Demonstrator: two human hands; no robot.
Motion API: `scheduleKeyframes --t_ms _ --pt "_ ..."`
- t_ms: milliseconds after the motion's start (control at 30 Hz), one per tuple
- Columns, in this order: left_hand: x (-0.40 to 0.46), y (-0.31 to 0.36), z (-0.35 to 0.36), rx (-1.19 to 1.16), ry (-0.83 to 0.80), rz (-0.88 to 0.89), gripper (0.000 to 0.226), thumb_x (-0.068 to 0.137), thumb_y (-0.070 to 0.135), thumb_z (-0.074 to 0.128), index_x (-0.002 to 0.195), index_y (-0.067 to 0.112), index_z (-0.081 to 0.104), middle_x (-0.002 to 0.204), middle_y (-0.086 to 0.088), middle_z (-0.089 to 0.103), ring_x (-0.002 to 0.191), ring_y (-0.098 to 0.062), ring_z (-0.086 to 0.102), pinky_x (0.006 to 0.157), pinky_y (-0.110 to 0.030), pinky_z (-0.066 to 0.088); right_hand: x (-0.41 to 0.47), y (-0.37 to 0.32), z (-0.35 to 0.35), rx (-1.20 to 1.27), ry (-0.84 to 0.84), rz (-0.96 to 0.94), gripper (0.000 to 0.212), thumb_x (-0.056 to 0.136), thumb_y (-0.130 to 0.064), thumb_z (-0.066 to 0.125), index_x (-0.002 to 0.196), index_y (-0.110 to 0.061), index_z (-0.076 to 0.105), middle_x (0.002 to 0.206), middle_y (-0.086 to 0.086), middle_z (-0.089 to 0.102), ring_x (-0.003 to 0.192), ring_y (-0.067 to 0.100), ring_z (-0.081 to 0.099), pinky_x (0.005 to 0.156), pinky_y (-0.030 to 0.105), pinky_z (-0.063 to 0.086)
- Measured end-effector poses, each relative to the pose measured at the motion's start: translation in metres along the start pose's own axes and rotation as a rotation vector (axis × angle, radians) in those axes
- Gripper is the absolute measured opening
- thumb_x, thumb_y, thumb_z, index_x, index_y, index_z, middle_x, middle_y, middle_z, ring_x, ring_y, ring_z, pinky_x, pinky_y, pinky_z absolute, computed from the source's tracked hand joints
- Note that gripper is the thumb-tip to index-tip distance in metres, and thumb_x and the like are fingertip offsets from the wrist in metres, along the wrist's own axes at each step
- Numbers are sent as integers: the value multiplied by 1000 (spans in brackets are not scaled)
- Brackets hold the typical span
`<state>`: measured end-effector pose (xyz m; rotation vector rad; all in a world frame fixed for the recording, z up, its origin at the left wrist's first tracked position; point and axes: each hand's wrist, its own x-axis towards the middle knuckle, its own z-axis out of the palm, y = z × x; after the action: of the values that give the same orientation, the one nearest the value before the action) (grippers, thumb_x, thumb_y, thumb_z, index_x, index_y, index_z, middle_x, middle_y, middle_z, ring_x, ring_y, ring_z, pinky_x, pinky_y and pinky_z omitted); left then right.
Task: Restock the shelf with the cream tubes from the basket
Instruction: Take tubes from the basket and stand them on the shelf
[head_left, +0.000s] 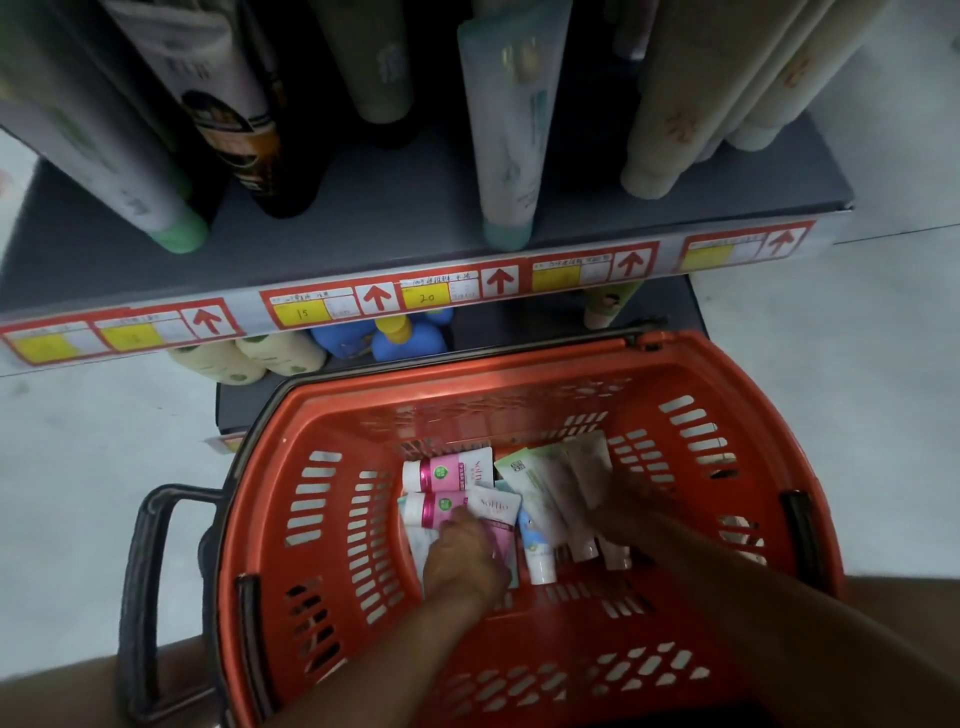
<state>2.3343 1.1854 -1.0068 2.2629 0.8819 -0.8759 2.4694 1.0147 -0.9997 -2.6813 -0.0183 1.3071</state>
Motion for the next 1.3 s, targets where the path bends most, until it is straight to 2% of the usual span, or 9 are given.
scheduleKeyframes --t_ms 133,233,333,533,700,833,967,1133,1300 --pt "-8 4 -16 -87 63 10 90 86 39 78 153 7 27 143 -13 52 131 -31 57 103 -35 48 -13 2 0 34 26 -15 90 84 -34 77 158 -17 27 152 12 43 138 29 47 110 43 46" --pt "-20 9 -26 -124 131 33 93 85 53 74 153 9 28 140 -12 56 127 -33 59 101 -38 51 -29 1 -9 119 54 -98 72 82 -18 81 145 -14 46 135 7 60 120 24 61 97 35 54" --pt "-33 11 -38 -167 215 65 90 75 60 73 144 12 40 130 -11 64 117 -33 65 95 -42 56 -45 -2 -17 103 120 -123 61 80 -23 83 133 -10 56 128 8 65 114 24 64 89 28 52" --pt "-71 17 -74 -280 352 204 66 66 59 78 119 31 50 107 4 73 96 -25 72 79 -39 58 -86 -14 -39 150 265 -239 61 75 -31 80 125 -10 53 119 10 65 109 28 65 81 31 51" --pt "-102 26 -104 -410 496 368 68 63 46 91 116 39 48 108 12 68 93 -12 67 79 -36 59 -129 -28 -61 294 409 -358 54 76 -36 79 118 -18 50 110 3 69 99 25 69 81 40 57" --pt "-124 36 -129 -503 618 472 72 63 49 95 120 41 52 109 18 66 96 -3 65 80 -35 61 -164 -36 -85 404 535 -492 50 78 -35 80 115 -27 48 109 -4 71 93 14 70 76 39 61" --pt "-149 49 -165 -560 745 558 75 66 46 96 128 33 55 106 19 65 91 4 63 73 -17 53 -196 -46 -116 505 644 -579 53 75 -32 79 118 -33 48 112 -8 69 94 10 70 78 41 63" --pt "-182 66 -215 -612 885 665 82 66 51 94 135 33 53 113 17 65 93 3 65 72 -12 52 -237 -66 -158 606 758 -710 55 79 -25 82 121 -36 48 114 -14 69 97 1 69 80 30 62" --pt "-214 79 -266 -613 984 770 84 68 50 94 138 33 50 116 16 65 97 3 65 80 -19 58 -277 -92 -199 645 846 -847 51 79 -24 83 118 -33 52 105 -18 70 90 -4 70 74 23 61"
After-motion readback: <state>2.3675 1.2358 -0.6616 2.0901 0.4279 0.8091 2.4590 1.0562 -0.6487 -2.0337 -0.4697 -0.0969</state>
